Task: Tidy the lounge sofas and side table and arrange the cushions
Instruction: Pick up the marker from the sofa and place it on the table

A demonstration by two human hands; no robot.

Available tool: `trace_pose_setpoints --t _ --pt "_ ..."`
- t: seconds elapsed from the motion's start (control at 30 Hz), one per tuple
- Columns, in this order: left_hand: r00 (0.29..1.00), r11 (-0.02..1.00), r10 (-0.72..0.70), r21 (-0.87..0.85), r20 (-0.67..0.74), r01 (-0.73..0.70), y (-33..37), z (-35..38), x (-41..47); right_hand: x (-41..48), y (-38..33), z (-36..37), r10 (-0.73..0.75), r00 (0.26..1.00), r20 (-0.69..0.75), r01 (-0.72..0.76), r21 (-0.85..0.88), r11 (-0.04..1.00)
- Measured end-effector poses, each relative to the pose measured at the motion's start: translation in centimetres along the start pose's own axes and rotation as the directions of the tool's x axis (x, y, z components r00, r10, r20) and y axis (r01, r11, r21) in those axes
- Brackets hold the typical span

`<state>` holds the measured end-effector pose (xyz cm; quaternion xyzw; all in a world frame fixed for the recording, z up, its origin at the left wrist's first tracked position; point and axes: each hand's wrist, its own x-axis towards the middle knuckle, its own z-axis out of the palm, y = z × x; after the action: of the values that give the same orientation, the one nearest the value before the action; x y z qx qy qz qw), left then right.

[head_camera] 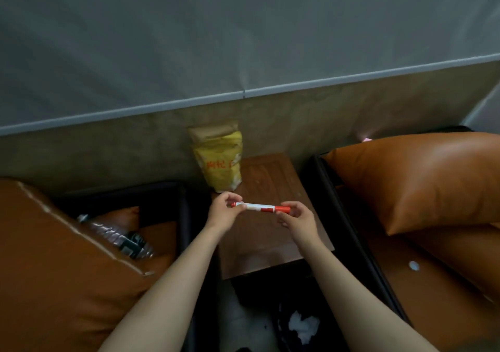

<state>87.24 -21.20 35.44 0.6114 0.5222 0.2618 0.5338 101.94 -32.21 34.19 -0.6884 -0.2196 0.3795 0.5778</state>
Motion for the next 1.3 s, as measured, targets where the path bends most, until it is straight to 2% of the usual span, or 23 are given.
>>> trace_pose_setpoints --t 0.2,0.6,1.0,1.3 --pt "1.000 1.000 0.001 -0.031 -0.024 -0.002 -2.1 -4.1 1.6 0.4 -0.3 4.6 -0.008 1.000 0.007 0.008 -0.071 0.997" --pt "0.998 0.993 -0.066 -0.101 -0.015 0.064 -3.7 -4.6 3.9 2.5 0.8 5.8 0.013 1.000 -0.026 -0.017 -0.131 0.991" --pt "0.979 0.963 -0.204 -0.186 -0.024 0.196 -4.3 -1.3 9.7 10.2 1.6 5.7 0.078 0.994 -0.081 -0.088 -0.138 0.987" --pt "0.917 0.887 -0.396 -0.272 -0.039 0.372 -4.3 5.3 16.0 18.9 3.2 4.5 0.150 0.973 -0.174 -0.157 -0.027 0.987"
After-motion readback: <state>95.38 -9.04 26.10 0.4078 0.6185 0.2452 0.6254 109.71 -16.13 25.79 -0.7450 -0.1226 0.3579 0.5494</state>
